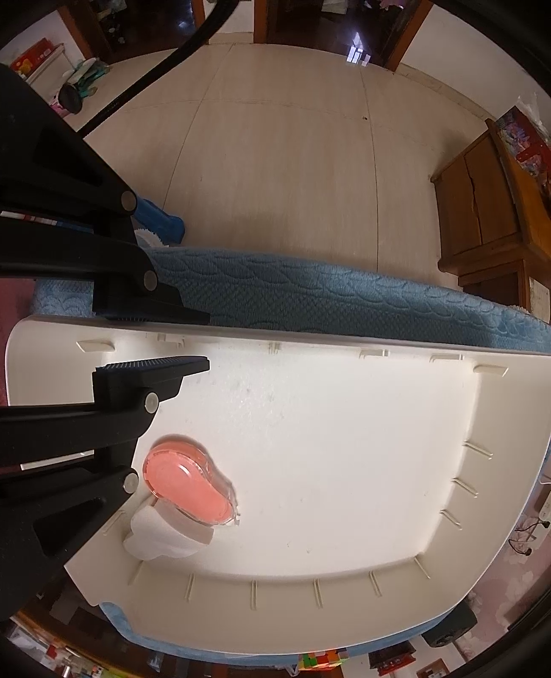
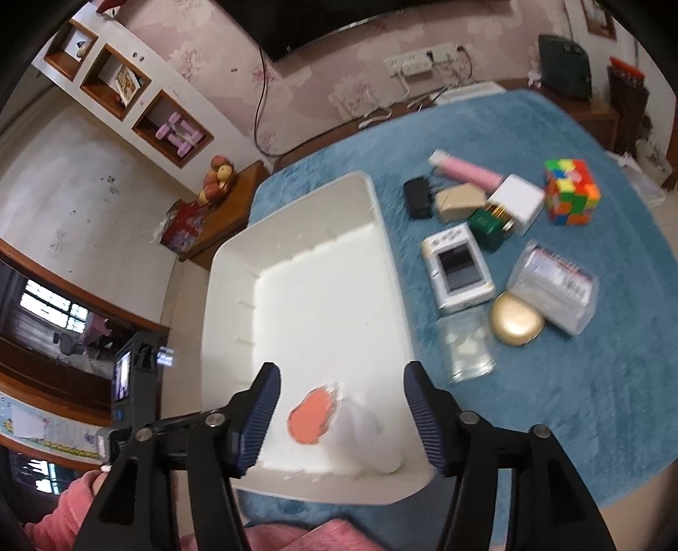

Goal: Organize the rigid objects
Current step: 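Grasp the clear plastic box with blue label using the right tool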

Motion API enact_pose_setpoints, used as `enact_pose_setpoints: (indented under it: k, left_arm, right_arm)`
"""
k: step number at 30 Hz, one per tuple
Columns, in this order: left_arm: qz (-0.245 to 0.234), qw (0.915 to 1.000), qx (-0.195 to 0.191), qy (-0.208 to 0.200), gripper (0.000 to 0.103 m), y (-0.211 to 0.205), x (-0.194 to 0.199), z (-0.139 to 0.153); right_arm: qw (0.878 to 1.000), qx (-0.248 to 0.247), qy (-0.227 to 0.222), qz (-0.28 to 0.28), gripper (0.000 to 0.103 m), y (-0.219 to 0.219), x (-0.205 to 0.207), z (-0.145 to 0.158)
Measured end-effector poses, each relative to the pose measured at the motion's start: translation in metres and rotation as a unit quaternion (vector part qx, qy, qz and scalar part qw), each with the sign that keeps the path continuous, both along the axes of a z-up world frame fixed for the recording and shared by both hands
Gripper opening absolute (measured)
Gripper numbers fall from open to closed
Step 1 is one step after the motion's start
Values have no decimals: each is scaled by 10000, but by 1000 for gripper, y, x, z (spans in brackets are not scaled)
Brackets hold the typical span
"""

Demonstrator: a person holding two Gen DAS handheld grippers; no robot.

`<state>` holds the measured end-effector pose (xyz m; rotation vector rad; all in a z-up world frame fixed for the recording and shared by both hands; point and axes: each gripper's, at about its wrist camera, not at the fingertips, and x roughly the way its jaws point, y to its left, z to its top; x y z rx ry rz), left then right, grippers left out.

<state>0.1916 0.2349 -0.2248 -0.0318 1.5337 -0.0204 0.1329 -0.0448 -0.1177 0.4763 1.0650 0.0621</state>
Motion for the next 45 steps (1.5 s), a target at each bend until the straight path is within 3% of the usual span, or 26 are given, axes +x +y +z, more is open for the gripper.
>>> enact_pose_setpoints:
  k: [9,21,33,45]
  left_arm:
    - [169,9998,27,69,16,-5,4,-1]
    - [533,9985,41,86,16,2,5,0]
    - [927,9955,199,41,16,7,-2,3]
    - [1184,9925,291,5,16,13,-7,10]
  right_arm:
    - [9962,-770,-330,-248,81,-35,0,2]
    - [9843,-1742,-249,-105,82,-77,14,-27]
    - [9832,-1797,-29,322,82,-98,42,-68]
    - [9745,-2088,299,770,82,-103,61,-104]
